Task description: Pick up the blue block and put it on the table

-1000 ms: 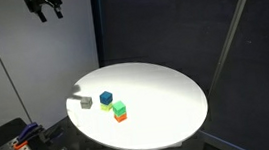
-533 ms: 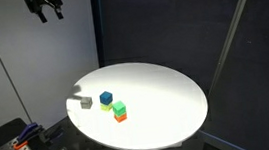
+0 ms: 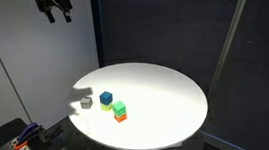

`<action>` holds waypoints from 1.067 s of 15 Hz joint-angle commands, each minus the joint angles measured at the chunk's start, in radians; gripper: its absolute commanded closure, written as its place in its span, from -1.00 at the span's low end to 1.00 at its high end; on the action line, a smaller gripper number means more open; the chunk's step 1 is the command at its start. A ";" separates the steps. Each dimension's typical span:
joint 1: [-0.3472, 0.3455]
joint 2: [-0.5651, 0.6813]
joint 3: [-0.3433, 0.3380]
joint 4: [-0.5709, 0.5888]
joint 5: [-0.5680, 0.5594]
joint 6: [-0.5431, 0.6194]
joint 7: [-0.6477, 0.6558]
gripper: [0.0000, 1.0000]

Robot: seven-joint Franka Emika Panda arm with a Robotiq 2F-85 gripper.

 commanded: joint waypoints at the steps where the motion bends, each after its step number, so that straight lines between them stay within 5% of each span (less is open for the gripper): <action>1: -0.004 0.037 -0.049 0.027 0.063 0.005 -0.031 -1.00; 16: -0.035 0.144 -0.124 0.016 0.189 0.091 -0.068 -1.00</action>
